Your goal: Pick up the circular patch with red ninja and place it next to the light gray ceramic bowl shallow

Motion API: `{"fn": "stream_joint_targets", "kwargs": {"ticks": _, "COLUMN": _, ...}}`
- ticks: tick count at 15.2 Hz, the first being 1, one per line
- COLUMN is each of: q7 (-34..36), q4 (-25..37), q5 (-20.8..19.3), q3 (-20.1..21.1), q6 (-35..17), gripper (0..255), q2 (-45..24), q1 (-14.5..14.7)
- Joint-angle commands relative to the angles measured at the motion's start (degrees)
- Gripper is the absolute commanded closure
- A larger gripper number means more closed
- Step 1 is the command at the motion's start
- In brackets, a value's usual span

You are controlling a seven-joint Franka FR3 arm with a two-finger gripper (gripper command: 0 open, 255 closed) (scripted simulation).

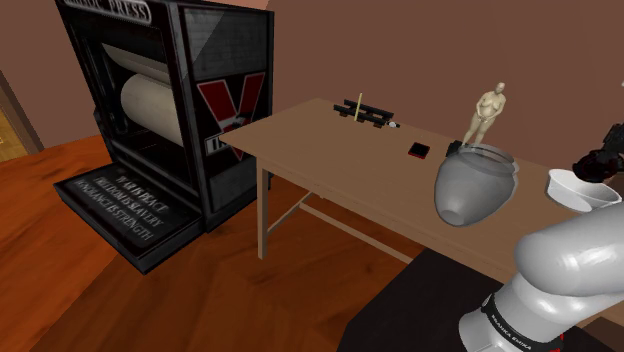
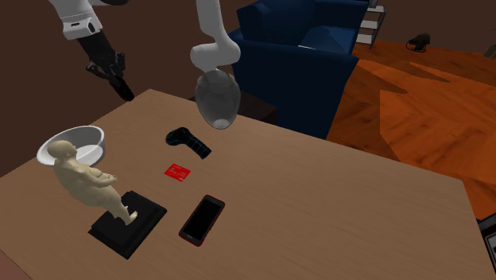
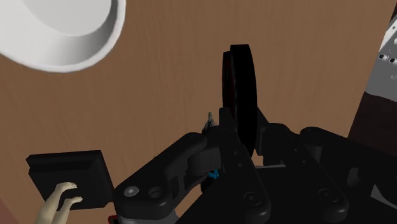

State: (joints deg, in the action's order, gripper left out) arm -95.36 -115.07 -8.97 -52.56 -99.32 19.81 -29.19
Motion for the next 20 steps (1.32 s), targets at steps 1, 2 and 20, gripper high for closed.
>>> {"fn": "stream_joint_targets", "kwargs": {"ticks": 1, "q7": -3.1, "q4": 1.01, "q5": -0.23, "q3": -2.48, "q6": 0.33, "gripper": 255, "q2": -0.6, "q1": -0.47}}
{"fn": "stream_joint_targets", "kwargs": {"ticks": 2, "q7": -4.43, "q4": 1.41, "q5": -0.51, "q3": -3.51, "q6": 0.6, "gripper": 255, "q2": -0.6, "q1": -0.79}}
{"fn": "stream_joint_targets", "kwargs": {"ticks": 20, "q7": -15.21, "q4": -2.68, "q5": -0.21, "q3": -15.2, "q6": -7.12, "gripper": 255, "q2": -4.27, "q1": -0.47}}
